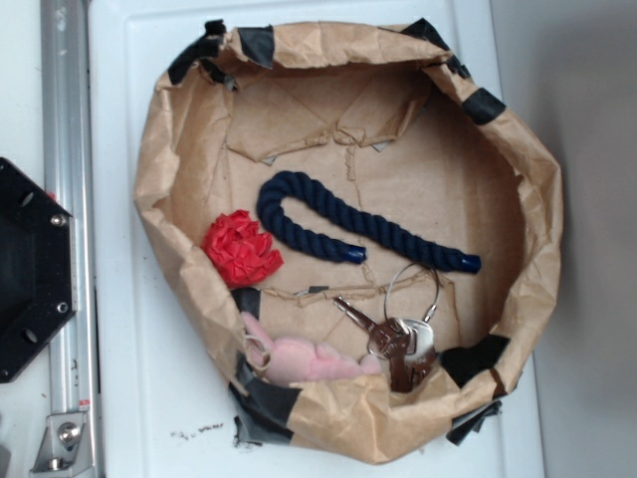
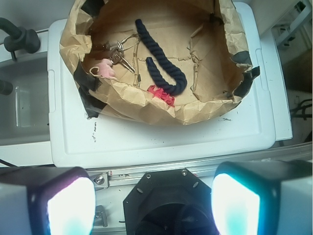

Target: Grab the blue rope.

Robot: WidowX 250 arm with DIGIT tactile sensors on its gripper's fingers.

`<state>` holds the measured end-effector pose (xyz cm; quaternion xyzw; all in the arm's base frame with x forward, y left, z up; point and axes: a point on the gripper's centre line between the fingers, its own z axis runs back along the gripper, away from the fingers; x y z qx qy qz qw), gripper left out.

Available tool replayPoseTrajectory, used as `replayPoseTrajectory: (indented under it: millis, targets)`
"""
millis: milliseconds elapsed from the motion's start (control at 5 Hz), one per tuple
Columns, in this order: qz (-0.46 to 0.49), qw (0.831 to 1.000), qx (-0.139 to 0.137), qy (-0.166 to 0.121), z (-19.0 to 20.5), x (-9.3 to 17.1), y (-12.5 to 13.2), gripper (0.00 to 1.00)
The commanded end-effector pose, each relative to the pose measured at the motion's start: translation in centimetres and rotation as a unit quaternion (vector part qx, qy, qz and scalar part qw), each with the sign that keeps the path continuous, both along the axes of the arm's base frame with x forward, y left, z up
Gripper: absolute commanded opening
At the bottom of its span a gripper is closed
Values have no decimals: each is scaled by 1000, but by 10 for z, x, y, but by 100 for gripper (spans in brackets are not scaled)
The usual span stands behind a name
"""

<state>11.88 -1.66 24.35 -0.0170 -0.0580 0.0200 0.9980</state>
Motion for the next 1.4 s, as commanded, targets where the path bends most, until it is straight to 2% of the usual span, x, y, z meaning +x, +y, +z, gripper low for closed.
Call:
replayPoseTrajectory:
  millis: [0,200,400,600,1000,1200]
  targets:
    - [0,1000,0,0,0,0,0,100]
    - [33,999,-17,0,-25,50,23,100]
    - [33,999,24,-21,-55,101,31,100]
    - [-5,999,29,-32,-92,148,36,100]
    - [-106,992,49,39,-188,176,25,100]
    - [-98,993,42,45,-213,189,18,100]
